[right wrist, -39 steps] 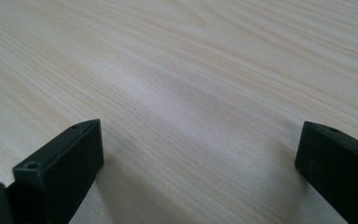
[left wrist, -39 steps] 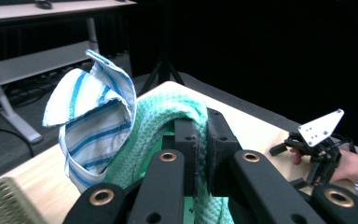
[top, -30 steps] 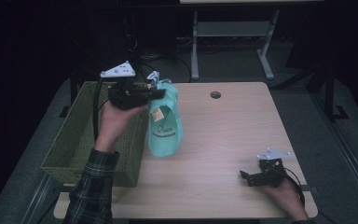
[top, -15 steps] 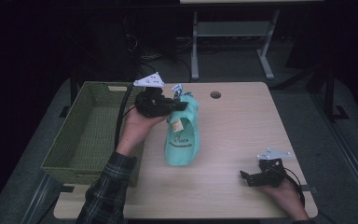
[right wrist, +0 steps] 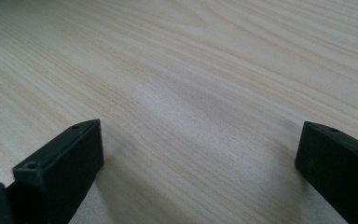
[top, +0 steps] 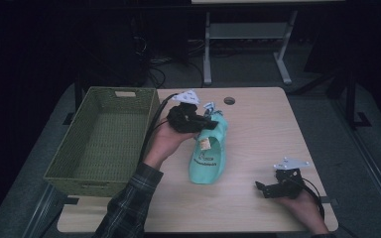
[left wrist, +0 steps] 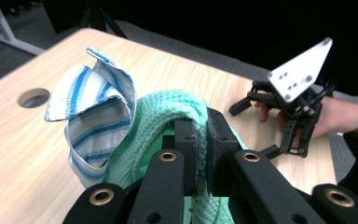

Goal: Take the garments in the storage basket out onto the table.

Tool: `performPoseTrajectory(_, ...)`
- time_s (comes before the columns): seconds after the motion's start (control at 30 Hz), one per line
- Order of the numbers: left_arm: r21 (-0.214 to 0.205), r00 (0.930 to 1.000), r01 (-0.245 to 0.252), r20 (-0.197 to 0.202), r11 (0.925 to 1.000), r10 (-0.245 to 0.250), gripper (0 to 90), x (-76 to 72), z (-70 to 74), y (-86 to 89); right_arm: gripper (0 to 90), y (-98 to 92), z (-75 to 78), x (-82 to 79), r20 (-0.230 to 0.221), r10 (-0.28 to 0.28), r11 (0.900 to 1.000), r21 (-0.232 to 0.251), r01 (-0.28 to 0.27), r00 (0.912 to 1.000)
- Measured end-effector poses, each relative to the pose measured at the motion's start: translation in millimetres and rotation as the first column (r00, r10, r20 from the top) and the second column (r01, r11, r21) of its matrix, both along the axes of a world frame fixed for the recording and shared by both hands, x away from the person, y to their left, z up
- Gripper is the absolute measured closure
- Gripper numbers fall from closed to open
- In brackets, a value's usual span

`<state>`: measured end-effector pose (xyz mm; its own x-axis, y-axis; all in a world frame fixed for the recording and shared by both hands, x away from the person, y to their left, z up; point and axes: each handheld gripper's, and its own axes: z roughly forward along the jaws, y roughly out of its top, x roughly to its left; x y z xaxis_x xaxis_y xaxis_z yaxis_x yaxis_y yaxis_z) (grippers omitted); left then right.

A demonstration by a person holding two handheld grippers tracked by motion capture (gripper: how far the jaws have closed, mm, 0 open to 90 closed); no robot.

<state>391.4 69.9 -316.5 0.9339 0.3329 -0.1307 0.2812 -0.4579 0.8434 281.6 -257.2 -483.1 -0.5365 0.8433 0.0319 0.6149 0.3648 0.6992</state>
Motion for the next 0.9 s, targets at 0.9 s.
performPoseTrajectory(0.9,0.179,0.9875,0.101,-0.137,0.9786,-0.077,82.1,21.1,-114.2,-70.6,0.4,0.1,0.0,-0.2,-0.003,-0.001,1.0,0.001,0.001,1.0)
